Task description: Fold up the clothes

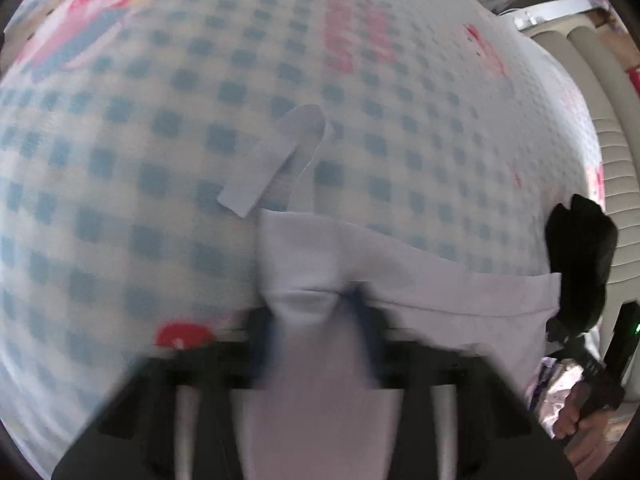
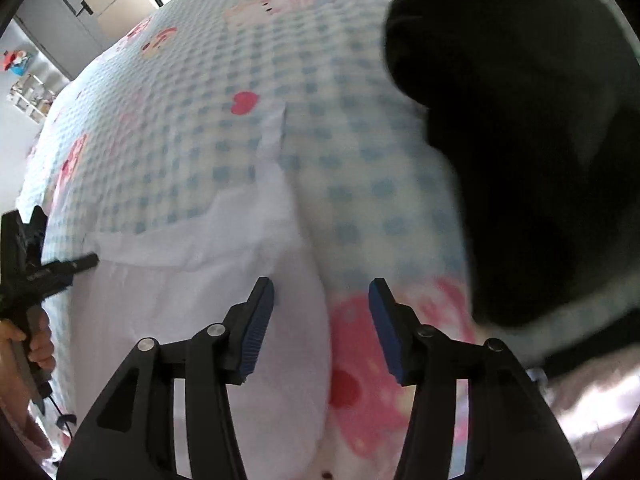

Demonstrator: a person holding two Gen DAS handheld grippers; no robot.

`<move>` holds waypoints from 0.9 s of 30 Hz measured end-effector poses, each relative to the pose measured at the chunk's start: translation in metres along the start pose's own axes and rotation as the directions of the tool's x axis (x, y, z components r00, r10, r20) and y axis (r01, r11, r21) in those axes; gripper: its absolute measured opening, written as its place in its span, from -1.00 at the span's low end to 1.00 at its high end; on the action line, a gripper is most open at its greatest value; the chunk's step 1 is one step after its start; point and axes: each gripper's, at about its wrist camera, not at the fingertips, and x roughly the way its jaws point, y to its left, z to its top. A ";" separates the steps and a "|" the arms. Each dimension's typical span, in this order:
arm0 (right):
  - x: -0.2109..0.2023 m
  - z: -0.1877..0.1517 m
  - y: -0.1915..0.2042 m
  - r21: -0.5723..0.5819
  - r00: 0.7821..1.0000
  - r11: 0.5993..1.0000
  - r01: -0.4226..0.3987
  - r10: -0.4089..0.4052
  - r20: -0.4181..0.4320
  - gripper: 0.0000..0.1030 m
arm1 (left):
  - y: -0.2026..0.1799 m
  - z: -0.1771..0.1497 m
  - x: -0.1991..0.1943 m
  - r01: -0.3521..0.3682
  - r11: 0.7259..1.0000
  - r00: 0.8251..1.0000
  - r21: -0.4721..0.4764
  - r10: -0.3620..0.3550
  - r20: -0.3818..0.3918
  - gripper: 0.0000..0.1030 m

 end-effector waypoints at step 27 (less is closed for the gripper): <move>-0.018 0.038 -0.002 -0.023 0.995 0.996 0.085 -0.083 0.060 -0.02 | 0.071 -0.010 -0.023 0.222 0.975 0.974 -0.010 -0.222 -0.048 0.03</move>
